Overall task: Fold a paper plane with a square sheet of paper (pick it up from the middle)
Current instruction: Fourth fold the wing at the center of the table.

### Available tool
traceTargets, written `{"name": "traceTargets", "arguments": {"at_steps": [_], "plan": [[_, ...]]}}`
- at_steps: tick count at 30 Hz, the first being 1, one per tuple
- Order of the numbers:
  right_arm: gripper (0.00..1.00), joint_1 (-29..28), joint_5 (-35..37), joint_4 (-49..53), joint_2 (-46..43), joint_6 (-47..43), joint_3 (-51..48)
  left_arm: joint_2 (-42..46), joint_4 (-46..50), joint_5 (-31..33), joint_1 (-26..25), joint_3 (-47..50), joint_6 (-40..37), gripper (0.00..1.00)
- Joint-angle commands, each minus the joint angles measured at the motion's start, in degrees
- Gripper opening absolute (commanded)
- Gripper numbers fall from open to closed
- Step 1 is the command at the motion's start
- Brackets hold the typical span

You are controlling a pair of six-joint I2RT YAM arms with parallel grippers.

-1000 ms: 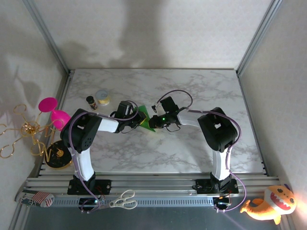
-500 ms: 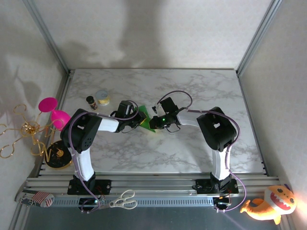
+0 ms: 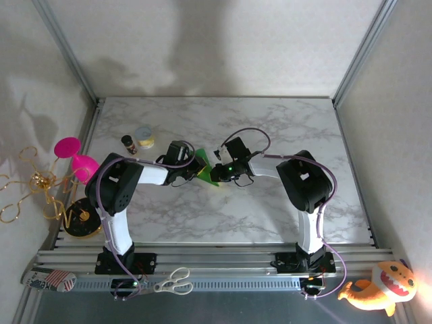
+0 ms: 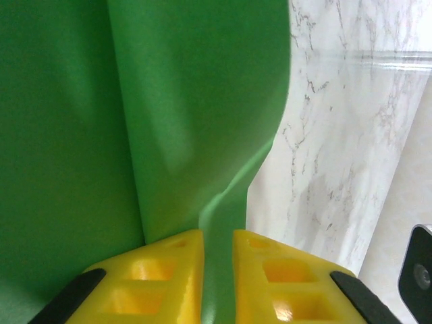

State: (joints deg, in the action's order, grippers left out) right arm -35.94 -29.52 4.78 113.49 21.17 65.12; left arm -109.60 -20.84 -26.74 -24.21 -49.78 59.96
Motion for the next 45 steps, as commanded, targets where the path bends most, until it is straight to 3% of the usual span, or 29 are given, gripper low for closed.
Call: {"name": "traceTargets", "arguments": {"at_steps": [1,9,19,45], "plan": [[0.13,-0.36,1.24,3.88,1.49,-1.3,1.3,-6.3,14.85,7.87,-0.74,2.8,-1.49,0.2],[0.13,-0.36,0.74,5.47,0.59,-2.0,0.71,-6.58,16.42,9.69,-1.02,2.67,-0.2,0.26],[0.13,-0.36,1.78,6.1,2.05,-1.89,1.45,-7.38,18.02,10.83,-1.28,2.15,-0.03,0.26],[0.14,-0.19,1.22,10.06,-4.43,-3.68,-4.54,-7.71,18.82,10.59,-1.55,1.53,-0.53,0.25]]}}
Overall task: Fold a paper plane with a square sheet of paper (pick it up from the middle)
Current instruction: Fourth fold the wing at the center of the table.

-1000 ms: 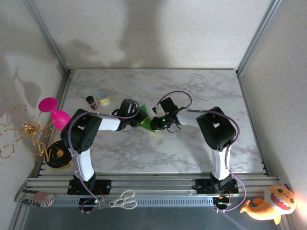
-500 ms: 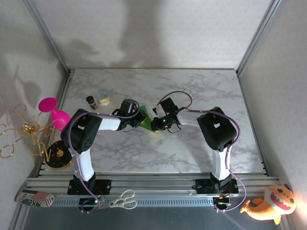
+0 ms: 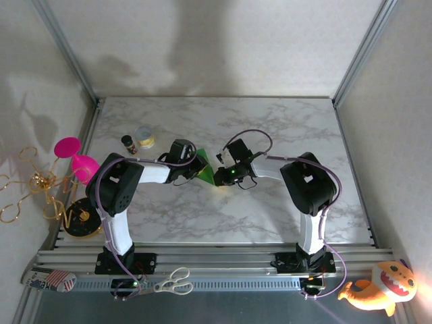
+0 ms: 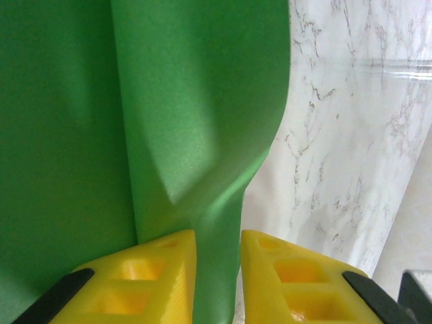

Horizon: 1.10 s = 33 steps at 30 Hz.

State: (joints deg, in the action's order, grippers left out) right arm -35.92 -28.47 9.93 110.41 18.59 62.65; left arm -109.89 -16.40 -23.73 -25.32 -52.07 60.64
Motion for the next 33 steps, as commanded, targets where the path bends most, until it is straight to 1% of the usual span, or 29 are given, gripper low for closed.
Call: {"name": "traceTargets", "arguments": {"at_steps": [1,6,12,14,20,24,33], "plan": [[0.14,-0.22,0.17,4.88,-1.03,-1.06,-2.4,-7.42,14.34,7.52,-0.43,3.8,-1.23,0.25],[0.13,-0.2,1.22,4.61,0.82,-0.59,-1.98,-7.51,14.37,7.28,-0.52,3.56,-1.29,0.25],[0.14,0.33,0.19,1.77,-5.44,-0.62,-0.91,-7.2,14.38,7.03,-0.74,3.47,-1.47,0.25],[0.14,0.33,-0.2,0.69,-6.21,-0.54,-0.09,-7.19,14.38,6.94,-0.87,3.34,-1.44,0.25],[0.12,0.09,-0.45,-0.27,-2.2,0.46,3.87,-7.21,14.34,6.76,-1.05,3.12,-1.36,0.24],[0.11,-0.46,0.61,0.35,0.95,0.48,6.87,-7.24,14.39,6.61,-1.18,3.12,-1.29,0.24],[0.09,-0.67,2.41,0.5,4.67,0.66,7.55,-6.24,14.29,5.93,-1.22,2.92,-1.13,0.25]]}}
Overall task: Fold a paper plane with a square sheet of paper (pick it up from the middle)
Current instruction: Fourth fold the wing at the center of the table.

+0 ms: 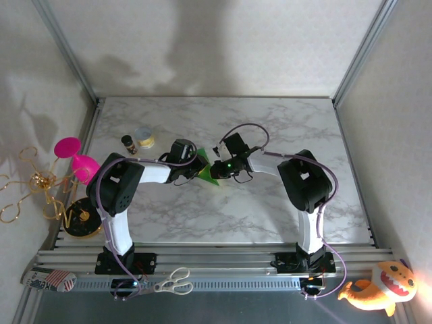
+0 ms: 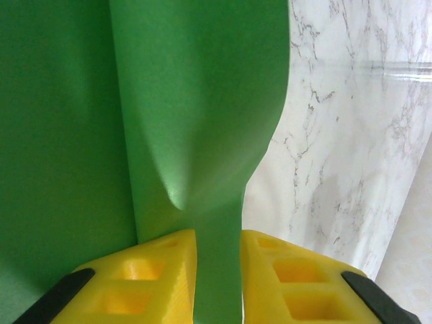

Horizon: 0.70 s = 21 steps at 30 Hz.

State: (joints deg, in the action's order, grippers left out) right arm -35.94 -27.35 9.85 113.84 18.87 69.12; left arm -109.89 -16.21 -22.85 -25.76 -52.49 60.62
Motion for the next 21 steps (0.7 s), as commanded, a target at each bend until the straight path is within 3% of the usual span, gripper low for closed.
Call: {"name": "traceTargets", "arguments": {"at_steps": [1,14,21], "plan": [[0.1,-0.62,1.71,0.68,1.35,0.37,0.94,-5.99,14.18,4.97,-0.78,3.19,-1.2,0.25],[0.09,-0.57,9.03,5.01,3.27,0.34,-1.38,6.31,5.13,-2.35,0.77,-1.25,-6.61,0.32],[0.09,-0.53,10.64,7.43,1.92,-1.71,-2.67,10.09,1.89,-2.88,2.88,2.57,-12.22,0.3]]}}
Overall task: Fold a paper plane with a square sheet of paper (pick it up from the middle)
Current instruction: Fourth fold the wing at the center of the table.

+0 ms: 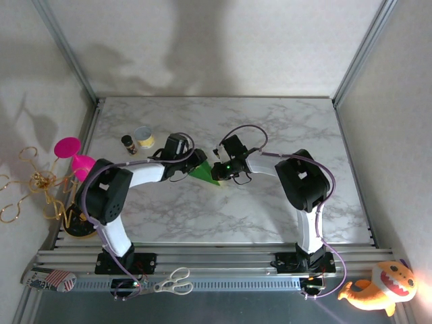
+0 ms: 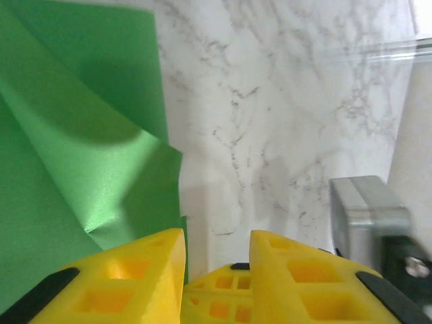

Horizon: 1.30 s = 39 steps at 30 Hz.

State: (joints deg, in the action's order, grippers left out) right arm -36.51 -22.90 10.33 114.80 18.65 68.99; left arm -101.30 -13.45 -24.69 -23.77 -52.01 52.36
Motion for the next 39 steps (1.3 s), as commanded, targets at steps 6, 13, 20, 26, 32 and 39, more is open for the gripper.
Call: {"name": "traceTargets", "arguments": {"at_steps": [6,13,20,26,32,39], "plan": [[0.09,0.02,6.24,8.75,0.43,-2.84,-2.98,0.31,-4.81,-2.54,1.75,3.93,-7.65,0.24],[0.08,0.04,7.12,10.76,0.07,-4.43,-3.6,-4.57,-9.06,-5.02,2.41,2.4,-8.34,0.22],[0.08,0.03,7.25,10.66,0.57,-4.42,-3.34,-7.04,-10.61,-5.37,3.09,0.77,-8.68,0.22],[0.08,-0.02,7.24,10.61,1.02,-4.42,-3.45,-8.1,-11.24,-5.28,3.42,0.16,-8.6,0.21],[0.09,0.0,7.6,10.67,1.28,-4.49,-3.6,-9.49,-11.51,-4.67,3.81,-0.28,-8.42,0.21],[0.08,-0.04,7.76,10.46,1.29,-4.34,-4.11,-10.49,-12.04,-3.72,3.82,-0.49,-7.96,0.21]]}}
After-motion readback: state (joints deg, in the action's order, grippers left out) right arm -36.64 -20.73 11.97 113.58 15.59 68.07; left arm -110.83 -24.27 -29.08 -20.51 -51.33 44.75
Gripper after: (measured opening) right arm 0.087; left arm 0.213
